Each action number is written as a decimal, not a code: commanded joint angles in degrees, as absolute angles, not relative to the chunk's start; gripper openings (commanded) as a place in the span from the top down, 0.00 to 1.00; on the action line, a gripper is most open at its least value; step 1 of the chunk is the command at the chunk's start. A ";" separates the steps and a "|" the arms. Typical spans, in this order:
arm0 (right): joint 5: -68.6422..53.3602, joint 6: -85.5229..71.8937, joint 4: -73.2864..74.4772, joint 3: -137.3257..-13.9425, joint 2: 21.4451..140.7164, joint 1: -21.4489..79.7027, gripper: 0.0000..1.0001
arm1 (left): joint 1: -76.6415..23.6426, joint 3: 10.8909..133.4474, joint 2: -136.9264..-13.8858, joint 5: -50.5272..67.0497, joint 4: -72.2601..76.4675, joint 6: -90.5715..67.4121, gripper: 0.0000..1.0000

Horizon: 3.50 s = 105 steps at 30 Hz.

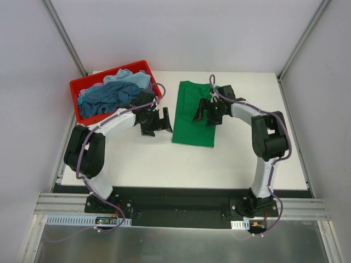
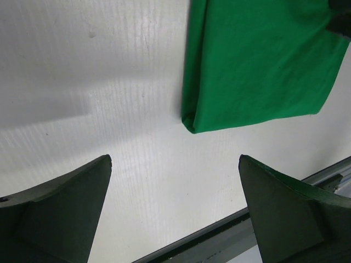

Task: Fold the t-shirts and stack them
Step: Fold the folded rectangular tshirt in 1/3 of the way, then grab one side of the 2/3 rectangular tshirt with both arms, then fold the long partially folded tshirt into a neat square

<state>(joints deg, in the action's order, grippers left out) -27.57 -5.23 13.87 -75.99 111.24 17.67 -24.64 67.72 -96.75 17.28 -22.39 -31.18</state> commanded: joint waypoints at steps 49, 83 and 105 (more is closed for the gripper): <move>-12.66 -17.31 4.22 -40.96 83.22 17.05 0.10 | -26.63 69.69 -109.86 27.69 -14.85 -35.33 0.21; -29.34 -24.51 24.57 -38.41 67.53 18.11 0.99 | -28.83 55.39 -87.83 24.95 -18.01 -38.85 1.00; -42.10 -28.66 41.14 -48.69 53.16 14.43 1.00 | -29.97 60.19 -65.11 14.60 -30.94 -39.11 1.00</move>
<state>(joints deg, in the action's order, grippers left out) -41.67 -30.59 39.77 -45.04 50.00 17.67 -30.09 55.22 -61.45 22.90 -29.93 -39.53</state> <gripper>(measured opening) 0.026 0.009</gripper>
